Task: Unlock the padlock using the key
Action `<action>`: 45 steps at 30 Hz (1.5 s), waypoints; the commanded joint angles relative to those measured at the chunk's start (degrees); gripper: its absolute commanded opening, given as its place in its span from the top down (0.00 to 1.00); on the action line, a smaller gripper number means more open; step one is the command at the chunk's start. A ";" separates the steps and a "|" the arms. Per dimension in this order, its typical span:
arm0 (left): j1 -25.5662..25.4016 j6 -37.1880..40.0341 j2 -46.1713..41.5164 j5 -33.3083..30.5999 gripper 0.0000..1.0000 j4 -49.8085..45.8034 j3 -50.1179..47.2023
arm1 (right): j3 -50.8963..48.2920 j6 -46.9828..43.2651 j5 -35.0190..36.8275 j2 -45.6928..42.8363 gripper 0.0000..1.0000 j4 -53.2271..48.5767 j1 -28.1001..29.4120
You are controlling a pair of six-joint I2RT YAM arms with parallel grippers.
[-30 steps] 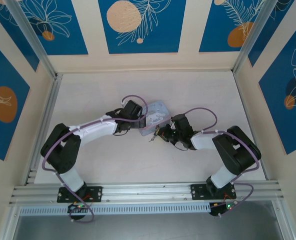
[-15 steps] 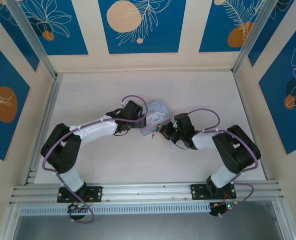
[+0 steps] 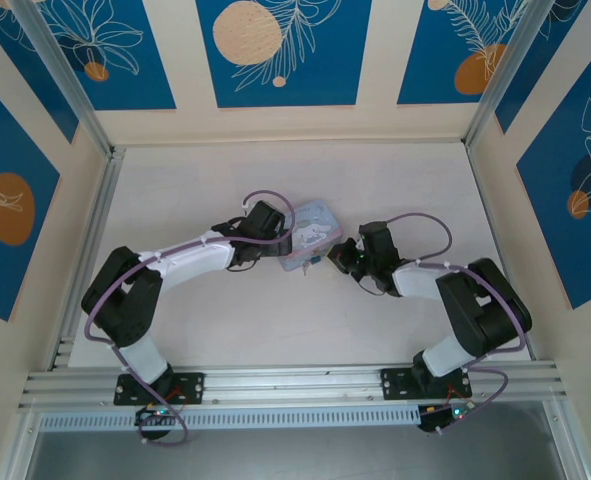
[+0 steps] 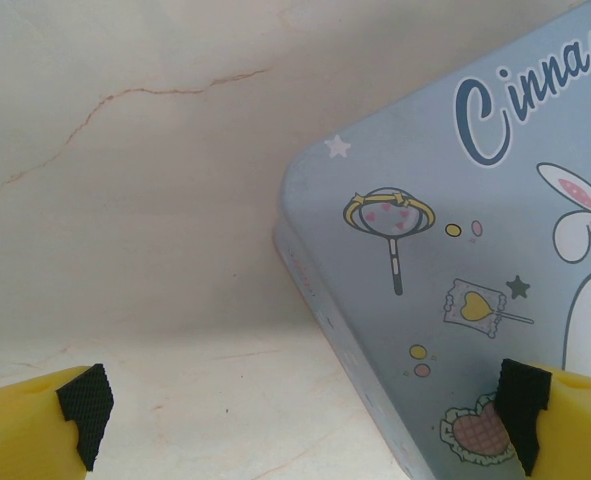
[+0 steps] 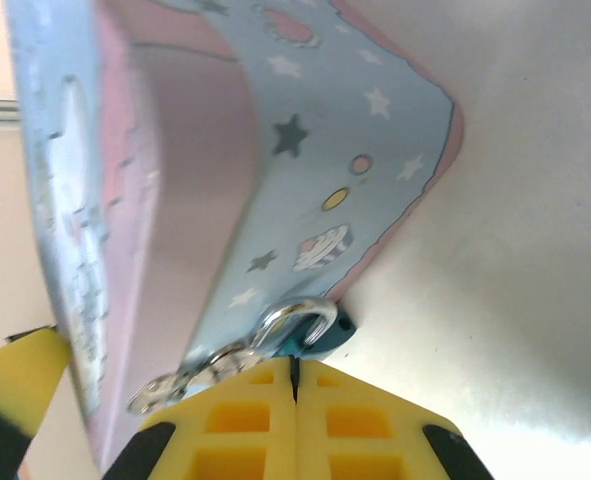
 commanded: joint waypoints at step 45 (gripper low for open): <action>1.77 3.07 3.12 -0.85 0.00 -11.16 6.06 | 7.42 -4.66 -0.92 4.50 0.84 -4.97 6.51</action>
